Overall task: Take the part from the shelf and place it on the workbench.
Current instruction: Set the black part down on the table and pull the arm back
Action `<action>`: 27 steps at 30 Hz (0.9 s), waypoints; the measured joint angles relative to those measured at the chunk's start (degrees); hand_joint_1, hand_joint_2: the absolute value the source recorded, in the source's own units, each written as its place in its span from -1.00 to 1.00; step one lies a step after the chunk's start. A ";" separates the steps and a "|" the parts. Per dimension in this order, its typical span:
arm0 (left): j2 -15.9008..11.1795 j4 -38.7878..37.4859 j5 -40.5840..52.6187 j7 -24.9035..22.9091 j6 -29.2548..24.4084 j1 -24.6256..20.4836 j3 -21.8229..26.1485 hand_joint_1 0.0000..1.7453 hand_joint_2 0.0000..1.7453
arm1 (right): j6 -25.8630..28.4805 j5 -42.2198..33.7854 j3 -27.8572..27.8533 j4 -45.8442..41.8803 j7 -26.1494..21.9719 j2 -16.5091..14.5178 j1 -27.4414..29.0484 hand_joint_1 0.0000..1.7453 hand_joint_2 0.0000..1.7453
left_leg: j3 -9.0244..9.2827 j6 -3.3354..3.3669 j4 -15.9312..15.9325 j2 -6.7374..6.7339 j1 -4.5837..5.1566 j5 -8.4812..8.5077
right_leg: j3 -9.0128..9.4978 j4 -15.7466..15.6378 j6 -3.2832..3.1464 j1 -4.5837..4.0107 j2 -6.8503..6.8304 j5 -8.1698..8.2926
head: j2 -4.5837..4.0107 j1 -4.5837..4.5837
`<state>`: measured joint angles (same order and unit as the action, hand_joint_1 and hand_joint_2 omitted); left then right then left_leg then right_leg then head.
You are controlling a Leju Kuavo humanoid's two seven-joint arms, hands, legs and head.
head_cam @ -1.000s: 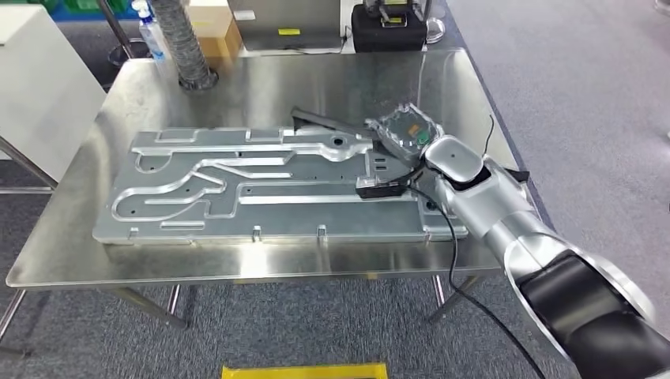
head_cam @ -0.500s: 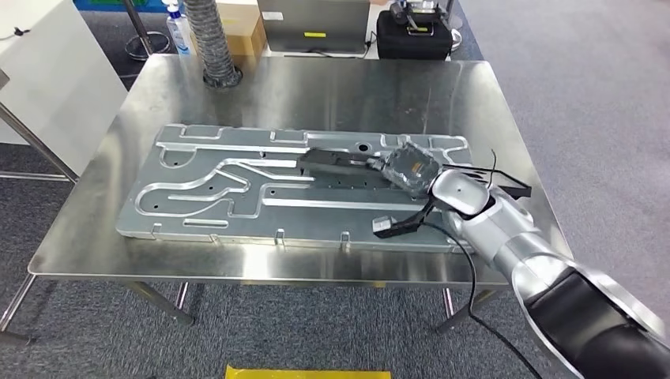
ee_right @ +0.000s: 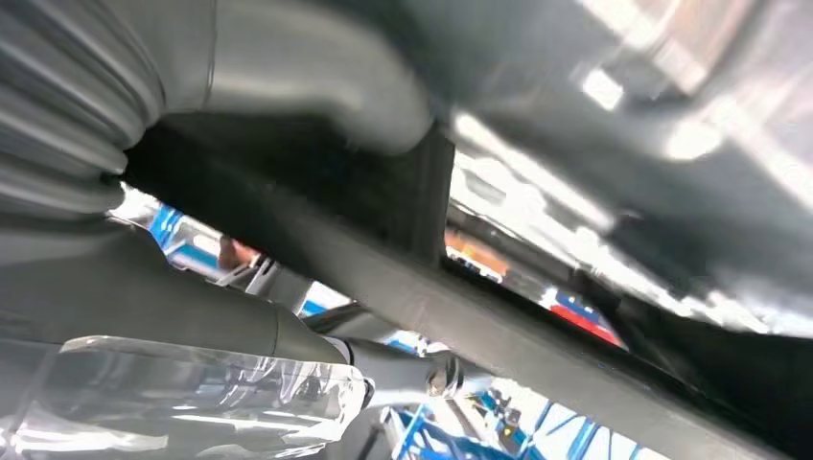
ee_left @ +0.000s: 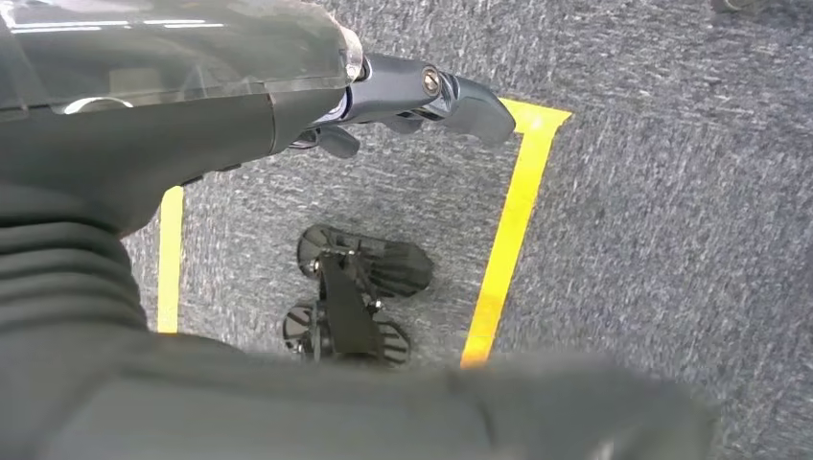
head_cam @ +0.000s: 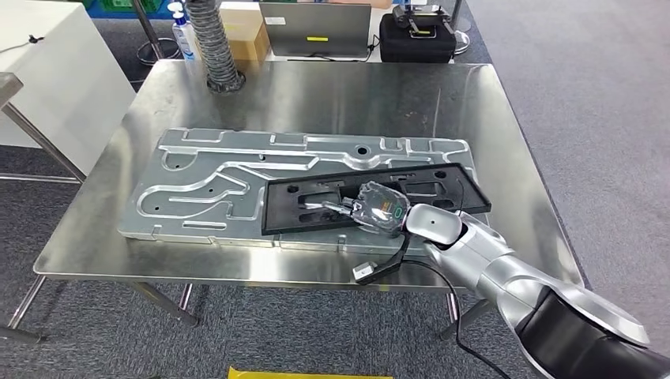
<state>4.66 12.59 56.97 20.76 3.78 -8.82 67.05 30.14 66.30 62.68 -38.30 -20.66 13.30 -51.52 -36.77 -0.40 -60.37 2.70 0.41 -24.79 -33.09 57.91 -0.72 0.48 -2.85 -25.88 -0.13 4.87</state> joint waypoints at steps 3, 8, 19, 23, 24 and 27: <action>0.10 0.00 0.14 -0.28 -0.23 0.04 -0.19 -1.00 -0.50 | -0.08 -0.73 1.05 -0.37 0.10 0.35 0.51 -1.00 -1.00 | -4.68 -1.03 -10.26 -1.26 -0.16 -5.63 | 0.08 -0.26 -0.47 0.04 -0.61 0.12 | 0.00 0.01; 0.18 0.00 0.48 -0.74 -0.42 0.40 -0.56 -1.00 -1.00 | 0.21 -2.50 1.46 -0.39 0.99 0.63 0.46 -1.00 -1.00 | -1.85 -1.58 -5.16 -1.11 -0.86 -1.88 | 0.32 -0.15 -0.09 0.13 -0.69 0.02 | 0.00 0.01; 0.28 -0.02 0.84 -1.34 -0.19 -0.17 -1.15 -1.00 -1.00 | 3.36 -13.70 -2.90 0.30 -3.19 0.15 0.26 -1.00 -1.00 | 1.79 2.31 2.74 0.06 -0.32 1.62 | -5.95 14.93 2.09 0.59 1.82 -7.62 | 0.00 0.00; 0.37 -0.02 0.61 -1.72 -0.03 -0.27 -1.16 -1.00 -1.00 | -1.22 -31.49 -10.96 -3.76 -11.61 -0.20 1.36 -1.00 -1.00 | 1.91 2.45 2.11 0.41 -0.01 1.20 | -3.66 9.51 1.16 0.29 1.55 -2.58 | 0.00 0.00; 0.44 -0.03 0.45 -1.73 0.04 -0.21 -1.16 -1.00 -1.00 | -4.22 -37.99 -13.94 -6.42 -13.42 -0.25 1.94 -1.00 -1.00 | 1.87 2.35 1.96 0.35 0.09 1.07 | -2.09 5.98 0.75 -0.08 0.89 -1.10 | 0.00 0.00; 0.57 -0.04 -0.56 -1.71 0.16 0.42 -1.03 -1.00 -1.00 | -13.57 -56.40 -23.43 -17.50 -15.83 -0.57 5.02 -1.00 -1.00 | 1.39 1.79 1.78 -0.17 0.20 1.02 | -0.23 1.14 0.14 -0.91 -0.04 -0.60 | 0.00 0.01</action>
<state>5.23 12.55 56.41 19.05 3.93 -8.40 66.02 16.57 9.90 39.25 -55.80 -36.49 12.73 -46.50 -35.38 1.39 -58.60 2.53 0.61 -23.77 -33.32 59.05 -0.59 -0.43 -2.89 -26.47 -0.13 4.88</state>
